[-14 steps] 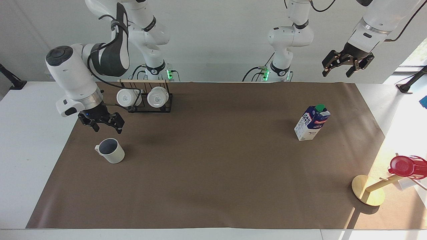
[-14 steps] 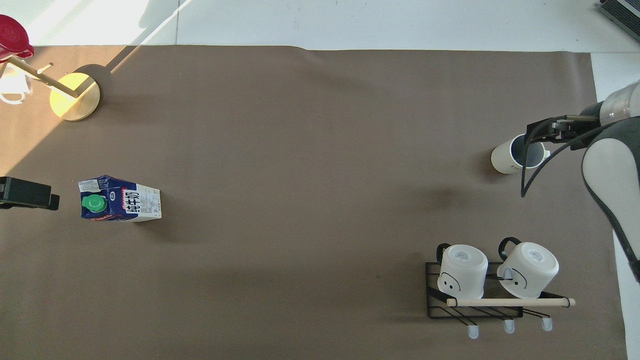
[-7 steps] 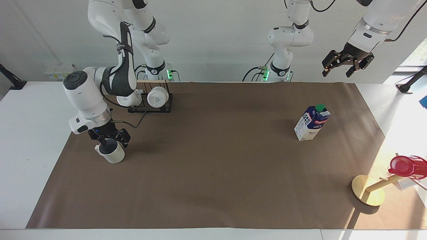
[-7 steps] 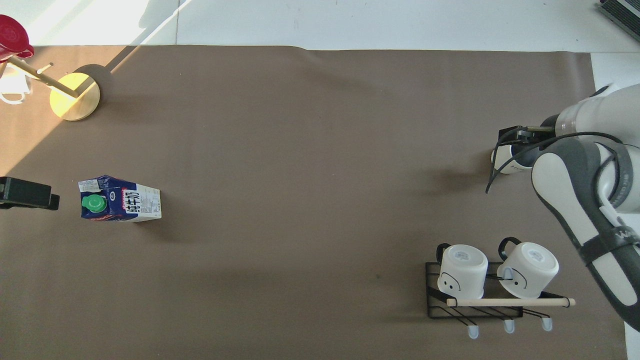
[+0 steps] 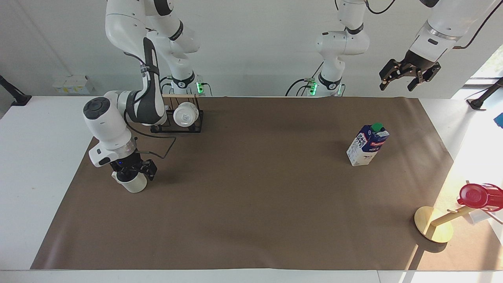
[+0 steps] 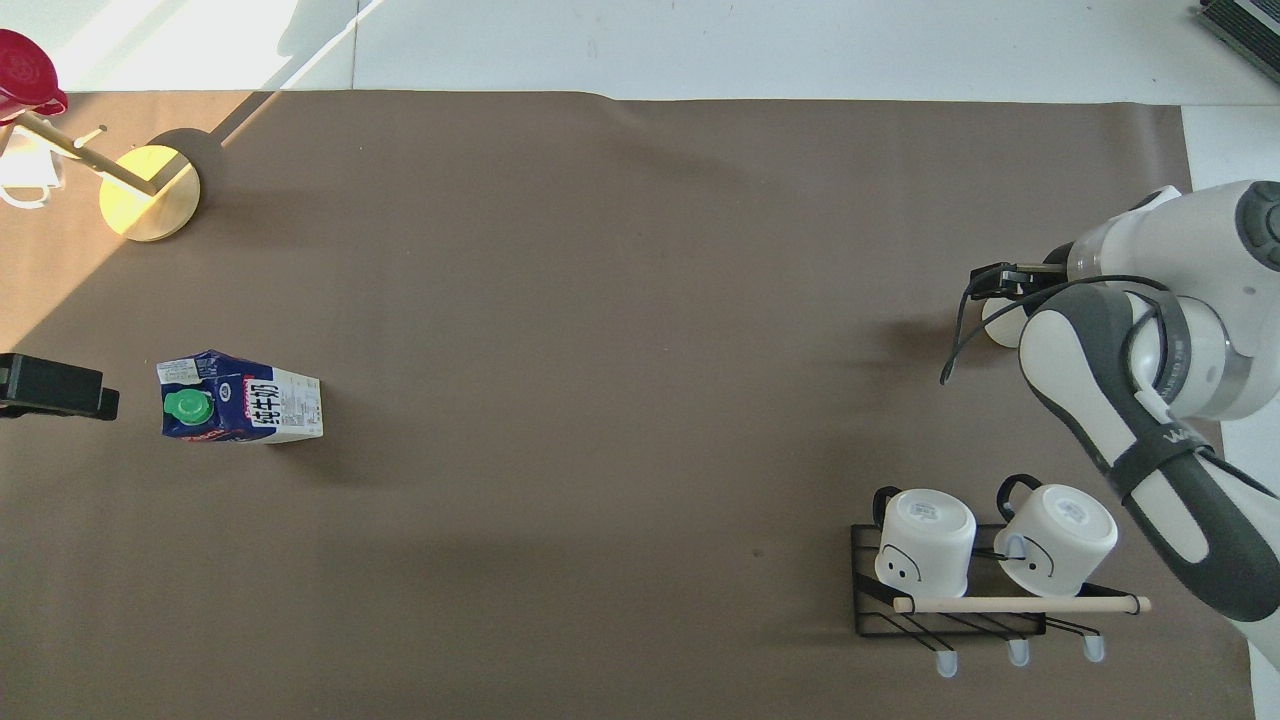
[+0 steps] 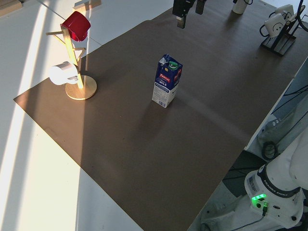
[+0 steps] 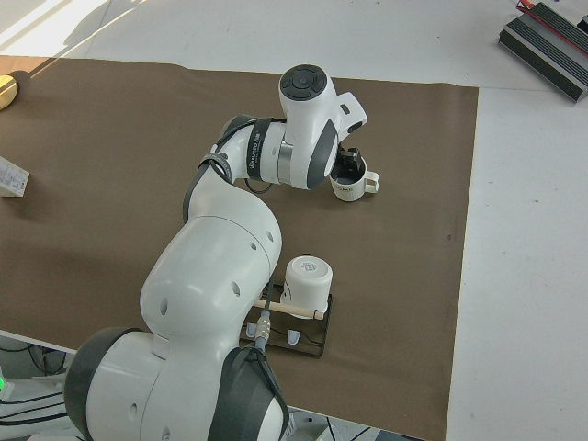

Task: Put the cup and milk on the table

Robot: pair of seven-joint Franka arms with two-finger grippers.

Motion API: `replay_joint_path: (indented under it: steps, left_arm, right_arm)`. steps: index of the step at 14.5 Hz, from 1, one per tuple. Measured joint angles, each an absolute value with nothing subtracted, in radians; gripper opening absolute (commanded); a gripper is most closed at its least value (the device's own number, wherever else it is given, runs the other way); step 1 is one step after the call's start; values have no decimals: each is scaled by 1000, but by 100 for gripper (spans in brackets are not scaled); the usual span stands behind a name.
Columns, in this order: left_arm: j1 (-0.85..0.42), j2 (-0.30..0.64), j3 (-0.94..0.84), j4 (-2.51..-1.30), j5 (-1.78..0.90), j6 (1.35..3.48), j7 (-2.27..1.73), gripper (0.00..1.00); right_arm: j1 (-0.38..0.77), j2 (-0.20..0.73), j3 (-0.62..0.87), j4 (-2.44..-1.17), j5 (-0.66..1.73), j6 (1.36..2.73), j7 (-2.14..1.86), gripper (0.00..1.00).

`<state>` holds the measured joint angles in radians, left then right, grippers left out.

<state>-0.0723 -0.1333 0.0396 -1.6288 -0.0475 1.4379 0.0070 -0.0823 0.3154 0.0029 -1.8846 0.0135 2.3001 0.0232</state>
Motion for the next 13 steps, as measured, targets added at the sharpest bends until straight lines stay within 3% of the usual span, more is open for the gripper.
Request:
replay_joint_path:
  steps: [1, 9, 13]
  left_arm:
    - [-72, -133, 40, -1629, -47, 1438, 7, 100]
    - [-72, -133, 40, -1629, -47, 1438, 7, 100]
    - [-72, -133, 40, -1629, -47, 1438, 7, 100]
  right_arm:
    - [-82, 315, 3, -1885, 14, 2300, 1, 0]
    - [-80, 302, 3, -1872, 13, 2288, -44, 0]
    - [0, 269, 14, -1805, 14, 2206, -35, 0]
